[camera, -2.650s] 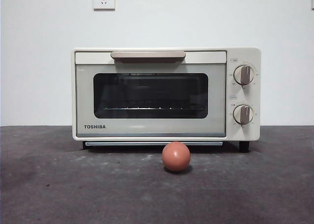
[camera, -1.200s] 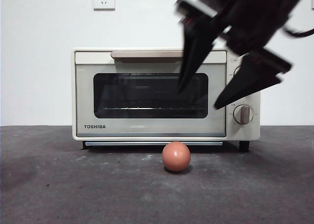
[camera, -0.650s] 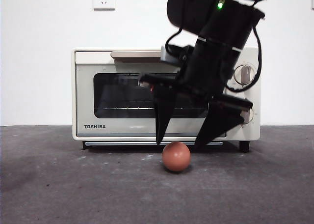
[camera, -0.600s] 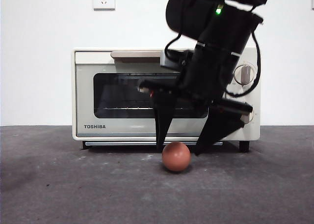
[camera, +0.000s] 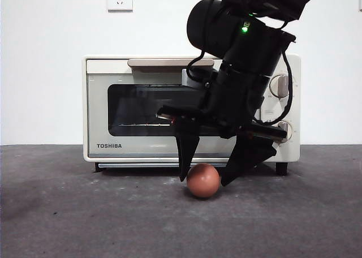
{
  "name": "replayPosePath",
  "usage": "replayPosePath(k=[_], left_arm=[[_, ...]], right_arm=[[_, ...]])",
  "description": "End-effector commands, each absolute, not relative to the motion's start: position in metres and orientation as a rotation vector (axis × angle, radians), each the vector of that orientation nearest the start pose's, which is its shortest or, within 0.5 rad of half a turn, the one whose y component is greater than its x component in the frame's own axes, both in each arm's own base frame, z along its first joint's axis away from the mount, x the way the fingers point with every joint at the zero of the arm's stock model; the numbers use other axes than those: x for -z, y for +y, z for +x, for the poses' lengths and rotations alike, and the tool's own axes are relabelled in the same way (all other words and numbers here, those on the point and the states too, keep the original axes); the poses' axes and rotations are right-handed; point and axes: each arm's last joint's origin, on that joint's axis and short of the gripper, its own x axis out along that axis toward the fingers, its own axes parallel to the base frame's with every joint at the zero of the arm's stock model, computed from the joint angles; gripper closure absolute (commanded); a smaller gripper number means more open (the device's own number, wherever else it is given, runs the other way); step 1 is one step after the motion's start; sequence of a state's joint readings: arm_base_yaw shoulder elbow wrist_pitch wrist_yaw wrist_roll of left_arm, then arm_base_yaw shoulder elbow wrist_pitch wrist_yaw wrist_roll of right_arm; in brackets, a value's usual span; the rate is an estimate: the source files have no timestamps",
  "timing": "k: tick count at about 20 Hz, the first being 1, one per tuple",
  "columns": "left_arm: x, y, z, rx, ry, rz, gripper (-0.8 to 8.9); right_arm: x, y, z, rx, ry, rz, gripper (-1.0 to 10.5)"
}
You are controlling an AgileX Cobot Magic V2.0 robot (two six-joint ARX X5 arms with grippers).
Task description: Eggoven
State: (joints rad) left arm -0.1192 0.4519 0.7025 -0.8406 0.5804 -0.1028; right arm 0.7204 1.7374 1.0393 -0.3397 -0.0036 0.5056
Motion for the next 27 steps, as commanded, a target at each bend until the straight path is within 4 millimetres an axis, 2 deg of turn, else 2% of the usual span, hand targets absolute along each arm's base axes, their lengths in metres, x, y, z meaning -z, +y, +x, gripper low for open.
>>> replayPosePath(k=[1, 3, 9, 11, 13, 16, 20, 23, 27], left_arm=[[-0.292, -0.026, 0.079, 0.661, 0.598, -0.222, 8.06], [-0.292, -0.026, 0.079, 0.661, 0.598, -0.222, 8.06], [-0.292, -0.026, 0.079, 0.661, 0.597, -0.222, 8.06], [-0.293, -0.026, 0.08, 0.661, 0.589, -0.22, 8.06], [-0.295, -0.026, 0.083, 0.661, 0.566, -0.225, 8.06], [-0.3, -0.028, 0.093, 0.659, 0.529, -0.256, 8.06], [-0.307, -0.038, 0.12, 0.707, 0.484, -0.268, 8.06], [-0.313, -0.053, 0.147, 0.719, 0.458, -0.241, 8.06], [-0.328, -0.082, 0.186, 0.719, 0.411, -0.193, 8.06]], right_arm=[[-0.162, 0.231, 0.258, -0.382, 1.134, 0.07, 6.4], [-0.161, 0.231, 0.258, -0.38, 1.136, 0.069, 6.8], [-0.161, 0.232, 0.257, -0.42, 1.142, 0.052, 9.5], [-0.163, 0.232, 0.255, -0.427, 1.143, 0.043, 9.4], [-0.172, 0.232, 0.252, -0.451, 1.123, 0.028, 9.4], [-0.2, 0.228, 0.237, -0.503, 1.08, -0.006, 9.4], [-0.254, 0.212, 0.206, -0.573, 0.965, -0.052, 9.4], [-0.29, 0.19, 0.18, -0.586, 0.877, -0.062, 9.4], [-0.324, 0.158, 0.149, -0.563, 0.777, -0.05, 9.4]])
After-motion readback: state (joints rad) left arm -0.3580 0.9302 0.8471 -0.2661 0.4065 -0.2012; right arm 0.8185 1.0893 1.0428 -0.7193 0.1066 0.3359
